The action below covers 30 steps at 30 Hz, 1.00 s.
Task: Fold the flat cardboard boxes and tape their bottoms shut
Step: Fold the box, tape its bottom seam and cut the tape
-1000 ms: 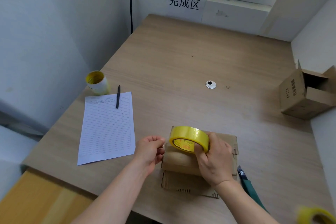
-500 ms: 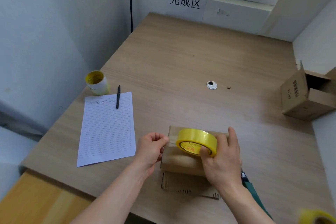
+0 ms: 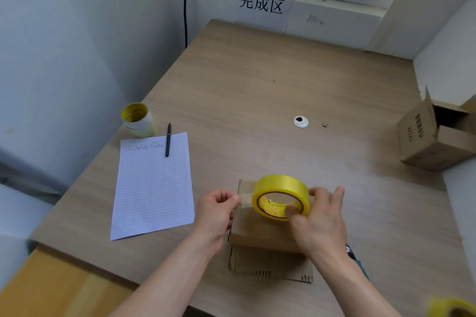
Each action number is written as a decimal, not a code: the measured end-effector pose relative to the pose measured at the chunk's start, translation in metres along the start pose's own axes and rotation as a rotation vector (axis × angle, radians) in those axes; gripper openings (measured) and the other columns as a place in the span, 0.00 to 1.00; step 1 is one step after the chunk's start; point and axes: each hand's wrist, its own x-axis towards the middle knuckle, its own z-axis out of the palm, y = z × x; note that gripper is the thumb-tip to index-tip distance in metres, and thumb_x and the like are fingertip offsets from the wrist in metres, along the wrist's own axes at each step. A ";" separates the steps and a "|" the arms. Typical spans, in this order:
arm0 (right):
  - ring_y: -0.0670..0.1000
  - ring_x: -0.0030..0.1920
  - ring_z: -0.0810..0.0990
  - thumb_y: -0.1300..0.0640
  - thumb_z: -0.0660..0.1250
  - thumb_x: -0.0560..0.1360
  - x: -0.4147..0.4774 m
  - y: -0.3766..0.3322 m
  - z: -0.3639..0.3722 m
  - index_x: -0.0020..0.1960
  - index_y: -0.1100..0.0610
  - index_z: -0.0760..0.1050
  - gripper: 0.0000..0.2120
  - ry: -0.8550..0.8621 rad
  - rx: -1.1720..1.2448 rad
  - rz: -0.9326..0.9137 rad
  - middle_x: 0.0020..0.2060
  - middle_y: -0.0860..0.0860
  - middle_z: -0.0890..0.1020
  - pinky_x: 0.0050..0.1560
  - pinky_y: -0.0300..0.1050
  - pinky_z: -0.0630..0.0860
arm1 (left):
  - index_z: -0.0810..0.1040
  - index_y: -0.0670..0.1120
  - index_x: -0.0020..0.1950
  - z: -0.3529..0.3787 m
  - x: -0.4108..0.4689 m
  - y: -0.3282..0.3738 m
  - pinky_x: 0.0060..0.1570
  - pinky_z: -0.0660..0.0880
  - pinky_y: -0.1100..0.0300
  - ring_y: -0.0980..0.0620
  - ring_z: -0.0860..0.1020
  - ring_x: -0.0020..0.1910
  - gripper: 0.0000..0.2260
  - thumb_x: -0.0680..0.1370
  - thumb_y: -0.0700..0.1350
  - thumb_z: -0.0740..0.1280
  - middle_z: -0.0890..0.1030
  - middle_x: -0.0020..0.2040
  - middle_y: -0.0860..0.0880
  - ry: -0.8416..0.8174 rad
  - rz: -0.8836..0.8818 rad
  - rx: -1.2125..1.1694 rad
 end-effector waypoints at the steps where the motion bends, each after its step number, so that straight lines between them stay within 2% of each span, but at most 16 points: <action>1: 0.65 0.58 0.76 0.43 0.69 0.71 -0.001 -0.001 0.000 0.61 0.51 0.69 0.23 0.017 -0.018 -0.025 0.70 0.58 0.61 0.54 0.54 0.74 | 0.78 0.43 0.40 0.001 0.000 0.000 0.26 0.66 0.63 0.57 0.67 0.24 0.07 0.78 0.37 0.68 0.72 0.27 0.50 0.006 -0.003 -0.006; 3: 0.64 0.60 0.74 0.40 0.66 0.71 -0.006 0.000 0.003 0.60 0.51 0.71 0.22 0.029 -0.055 -0.077 0.70 0.59 0.65 0.56 0.56 0.73 | 0.78 0.43 0.39 0.004 0.001 0.000 0.26 0.65 0.62 0.57 0.67 0.23 0.08 0.78 0.37 0.69 0.72 0.26 0.51 0.011 -0.013 -0.018; 6: 0.65 0.67 0.69 0.31 0.55 0.71 -0.013 0.007 0.006 0.64 0.53 0.74 0.33 0.004 -0.030 -0.100 0.74 0.61 0.64 0.61 0.59 0.69 | 0.79 0.43 0.40 0.002 0.002 0.003 0.28 0.67 0.61 0.56 0.68 0.25 0.07 0.78 0.38 0.70 0.73 0.28 0.50 -0.017 -0.032 -0.002; 8: 0.64 0.68 0.68 0.35 0.60 0.74 -0.011 0.010 0.006 0.64 0.54 0.74 0.28 -0.004 -0.019 -0.134 0.75 0.60 0.65 0.61 0.58 0.69 | 0.79 0.43 0.40 -0.002 0.005 0.003 0.30 0.69 0.60 0.55 0.69 0.27 0.06 0.77 0.38 0.70 0.73 0.30 0.48 -0.034 -0.046 0.003; 10: 0.64 0.65 0.70 0.41 0.66 0.75 -0.010 0.013 0.007 0.63 0.54 0.73 0.22 -0.011 -0.051 -0.171 0.73 0.59 0.65 0.60 0.56 0.70 | 0.79 0.43 0.41 -0.006 0.007 0.001 0.31 0.69 0.60 0.55 0.70 0.28 0.06 0.78 0.38 0.70 0.73 0.30 0.48 -0.044 -0.062 -0.003; 14: 0.63 0.58 0.71 0.36 0.60 0.74 -0.006 0.012 0.009 0.59 0.52 0.72 0.23 -0.032 -0.175 -0.179 0.67 0.57 0.67 0.56 0.55 0.73 | 0.77 0.43 0.42 -0.010 0.008 0.000 0.28 0.71 0.62 0.55 0.71 0.26 0.06 0.79 0.37 0.68 0.74 0.28 0.49 -0.058 -0.094 -0.053; 17: 0.63 0.54 0.72 0.35 0.62 0.73 -0.003 0.008 0.010 0.55 0.52 0.70 0.22 -0.028 -0.216 -0.179 0.63 0.57 0.68 0.54 0.56 0.73 | 0.77 0.43 0.42 -0.011 0.009 -0.002 0.27 0.71 0.63 0.55 0.72 0.27 0.06 0.79 0.37 0.67 0.74 0.29 0.48 -0.051 -0.114 -0.085; 22: 0.62 0.53 0.71 0.28 0.49 0.67 -0.004 0.001 0.007 0.54 0.51 0.70 0.31 -0.051 -0.281 -0.155 0.60 0.56 0.68 0.52 0.55 0.73 | 0.76 0.44 0.42 -0.010 0.013 -0.005 0.24 0.70 0.63 0.55 0.70 0.25 0.07 0.80 0.36 0.66 0.73 0.28 0.49 -0.026 -0.167 -0.118; 30: 0.63 0.57 0.69 0.30 0.59 0.70 -0.005 -0.004 0.008 0.54 0.50 0.69 0.26 -0.078 -0.309 -0.147 0.65 0.57 0.65 0.54 0.57 0.73 | 0.76 0.43 0.43 -0.012 0.020 -0.013 0.23 0.68 0.65 0.55 0.69 0.24 0.06 0.79 0.37 0.67 0.73 0.28 0.48 -0.009 -0.244 -0.112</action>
